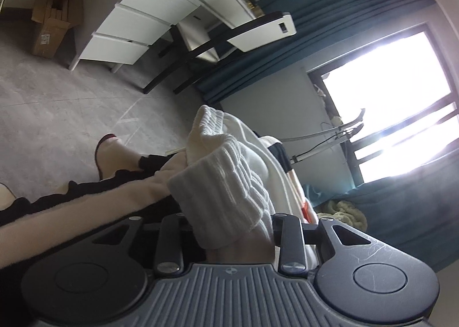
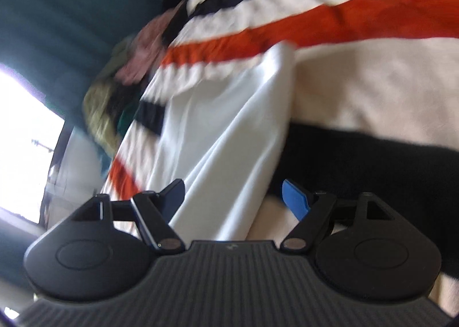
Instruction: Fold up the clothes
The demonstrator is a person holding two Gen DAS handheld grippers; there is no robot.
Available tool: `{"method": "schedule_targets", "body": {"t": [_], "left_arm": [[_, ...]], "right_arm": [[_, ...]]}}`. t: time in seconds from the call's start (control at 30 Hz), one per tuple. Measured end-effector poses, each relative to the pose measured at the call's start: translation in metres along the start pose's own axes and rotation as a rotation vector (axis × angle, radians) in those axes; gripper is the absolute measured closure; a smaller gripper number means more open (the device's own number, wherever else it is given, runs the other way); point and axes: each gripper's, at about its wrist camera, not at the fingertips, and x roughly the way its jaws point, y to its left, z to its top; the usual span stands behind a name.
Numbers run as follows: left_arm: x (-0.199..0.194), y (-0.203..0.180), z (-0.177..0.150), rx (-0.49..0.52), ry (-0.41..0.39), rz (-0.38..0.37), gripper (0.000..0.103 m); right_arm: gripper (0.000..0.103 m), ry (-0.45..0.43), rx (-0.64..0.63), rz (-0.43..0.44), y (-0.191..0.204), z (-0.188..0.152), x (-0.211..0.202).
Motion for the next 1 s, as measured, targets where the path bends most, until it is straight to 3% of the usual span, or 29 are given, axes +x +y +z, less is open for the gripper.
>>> {"method": "schedule_targets", "body": {"t": [0.13, 0.23, 0.33, 0.47, 0.63, 0.73, 0.87, 1.0], "left_arm": [[0.000, 0.006, 0.001, -0.016, 0.015, 0.049, 0.069], [-0.001, 0.006, 0.001, -0.025, 0.031, 0.070, 0.068], [0.001, 0.005, -0.003, 0.001, 0.034, 0.108, 0.066], [0.011, 0.011, -0.007, -0.014, 0.058, 0.192, 0.053], [0.026, 0.025, -0.008, -0.081, 0.110, 0.179, 0.033], [0.030, 0.028, -0.008, -0.100, 0.119, 0.162, 0.023], [0.032, 0.030, -0.008, -0.131, 0.111, 0.149, 0.021], [0.034, 0.027, -0.011, -0.104, 0.101, 0.159, 0.025]], "right_arm": [[0.025, 0.036, 0.133, -0.018, -0.029, 0.019, 0.017], [0.025, 0.005, 0.295, 0.028, -0.057, 0.024, 0.022], [0.026, -0.029, 0.379, 0.096, -0.076, 0.028, 0.025], [0.031, -0.041, 0.343, 0.100, -0.078, 0.031, 0.034], [0.032, -0.066, 0.269, 0.109, -0.068, 0.035, 0.045], [0.044, -0.101, 0.251, 0.131, -0.069, 0.042, 0.054], [0.058, -0.153, 0.271, 0.115, -0.074, 0.051, 0.066], [0.061, -0.213, 0.214, 0.064, -0.068, 0.064, 0.082]]}}
